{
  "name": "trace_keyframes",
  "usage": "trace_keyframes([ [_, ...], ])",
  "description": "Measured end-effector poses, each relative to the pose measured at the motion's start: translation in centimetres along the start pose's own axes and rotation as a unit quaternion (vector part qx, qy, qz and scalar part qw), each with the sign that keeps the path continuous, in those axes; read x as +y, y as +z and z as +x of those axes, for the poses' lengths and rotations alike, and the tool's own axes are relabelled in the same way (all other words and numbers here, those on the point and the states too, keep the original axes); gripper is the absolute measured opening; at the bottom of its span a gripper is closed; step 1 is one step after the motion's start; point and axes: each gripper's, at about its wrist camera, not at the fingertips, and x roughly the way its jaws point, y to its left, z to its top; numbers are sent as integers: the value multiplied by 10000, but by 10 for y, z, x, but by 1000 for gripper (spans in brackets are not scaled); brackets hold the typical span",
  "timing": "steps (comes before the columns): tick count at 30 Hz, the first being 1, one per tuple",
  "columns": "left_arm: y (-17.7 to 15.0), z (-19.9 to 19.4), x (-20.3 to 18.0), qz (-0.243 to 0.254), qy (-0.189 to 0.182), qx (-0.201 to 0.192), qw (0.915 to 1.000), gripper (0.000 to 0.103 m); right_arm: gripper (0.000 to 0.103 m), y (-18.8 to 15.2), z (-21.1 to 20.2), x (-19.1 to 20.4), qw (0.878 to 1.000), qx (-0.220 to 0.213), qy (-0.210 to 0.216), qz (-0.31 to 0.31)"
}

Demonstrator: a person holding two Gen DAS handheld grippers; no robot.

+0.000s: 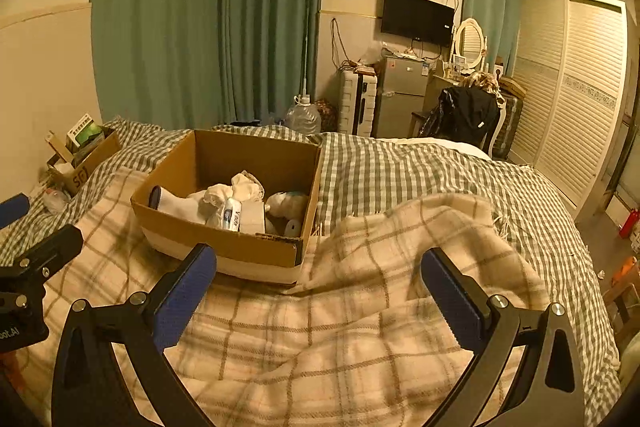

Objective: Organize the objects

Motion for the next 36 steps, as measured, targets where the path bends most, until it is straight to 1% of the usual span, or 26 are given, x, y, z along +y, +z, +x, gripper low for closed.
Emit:
trace_keyframes([
  [5,-4,1,3,-35,61,61,10000,103,103,0,0,1,10000,17,-4,2],
  [11,-4,-1,5,-83,101,40,9999,103,103,0,-3,4,10000,-14,0,-43],
  [19,-5,2,8,-144,43,131,9998,103,103,0,-3,6,9999,-27,-14,-100],
  [25,-4,-2,5,-80,4,80,9999,103,103,-1,-1,7,9999,-17,-18,-115],
  [36,-5,-1,8,-132,9,106,9999,103,103,1,2,7,9998,-19,-77,-176],
])
